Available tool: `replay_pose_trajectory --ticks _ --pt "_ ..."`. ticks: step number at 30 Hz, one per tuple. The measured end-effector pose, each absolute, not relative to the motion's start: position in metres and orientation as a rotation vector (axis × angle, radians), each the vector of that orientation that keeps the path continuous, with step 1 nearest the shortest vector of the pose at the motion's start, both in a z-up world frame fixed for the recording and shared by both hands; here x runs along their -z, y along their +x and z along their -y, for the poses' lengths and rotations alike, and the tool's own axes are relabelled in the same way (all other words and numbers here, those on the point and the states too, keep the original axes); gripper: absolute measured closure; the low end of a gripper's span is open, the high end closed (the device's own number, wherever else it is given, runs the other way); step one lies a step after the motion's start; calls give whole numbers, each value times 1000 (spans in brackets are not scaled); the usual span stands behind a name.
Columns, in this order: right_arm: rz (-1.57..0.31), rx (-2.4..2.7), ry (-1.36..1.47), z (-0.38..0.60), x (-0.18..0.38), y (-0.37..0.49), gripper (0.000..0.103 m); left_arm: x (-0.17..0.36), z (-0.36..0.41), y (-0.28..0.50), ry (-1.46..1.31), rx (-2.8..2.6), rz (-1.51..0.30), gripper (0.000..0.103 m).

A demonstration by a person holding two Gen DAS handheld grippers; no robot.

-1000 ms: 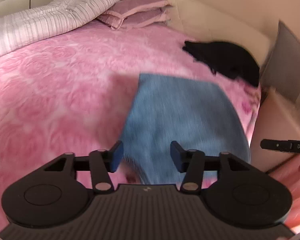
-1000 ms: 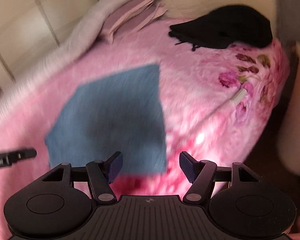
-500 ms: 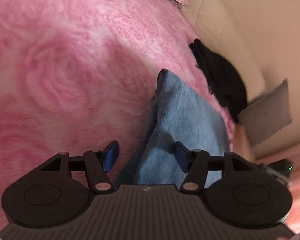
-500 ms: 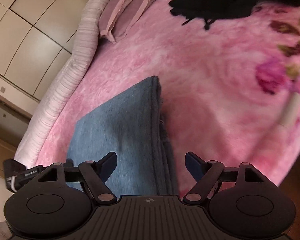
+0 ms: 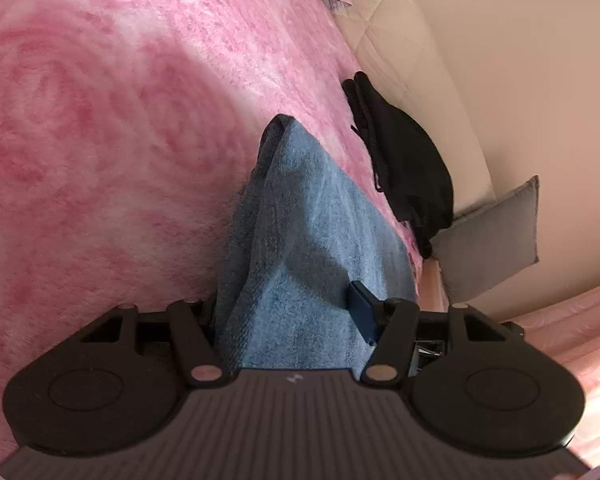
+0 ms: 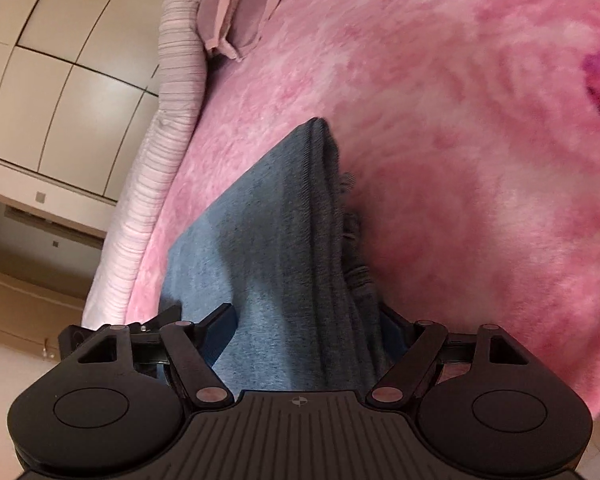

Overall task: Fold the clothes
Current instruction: 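Move both grippers down to the folded jeans edge, then grasp the folded jeans edge with both grippers and lift it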

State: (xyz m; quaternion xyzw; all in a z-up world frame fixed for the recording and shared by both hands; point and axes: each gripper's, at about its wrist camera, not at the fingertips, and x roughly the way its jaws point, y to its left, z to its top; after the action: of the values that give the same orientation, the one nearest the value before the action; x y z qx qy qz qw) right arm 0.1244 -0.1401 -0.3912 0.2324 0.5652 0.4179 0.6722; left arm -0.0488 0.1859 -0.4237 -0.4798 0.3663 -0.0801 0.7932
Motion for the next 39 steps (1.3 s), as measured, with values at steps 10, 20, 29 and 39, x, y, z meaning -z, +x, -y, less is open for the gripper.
replay_pose_trajectory --ticks 10,20,29,39 --pt "-1281 -965 714 135 405 99 72 402 -178 -84 -940 130 -715 72" --pt "-1343 -1205 695 55 373 -7 73 348 -226 -290 -934 -104 -568 72" --pt "-1440 -1443 582 -101 359 -113 73 331 -305 -472 -977 -322 -407 72" --pt "-1568 -1614 391 -253 283 -208 73 248 -351 -629 -1084 -530 -290 72"
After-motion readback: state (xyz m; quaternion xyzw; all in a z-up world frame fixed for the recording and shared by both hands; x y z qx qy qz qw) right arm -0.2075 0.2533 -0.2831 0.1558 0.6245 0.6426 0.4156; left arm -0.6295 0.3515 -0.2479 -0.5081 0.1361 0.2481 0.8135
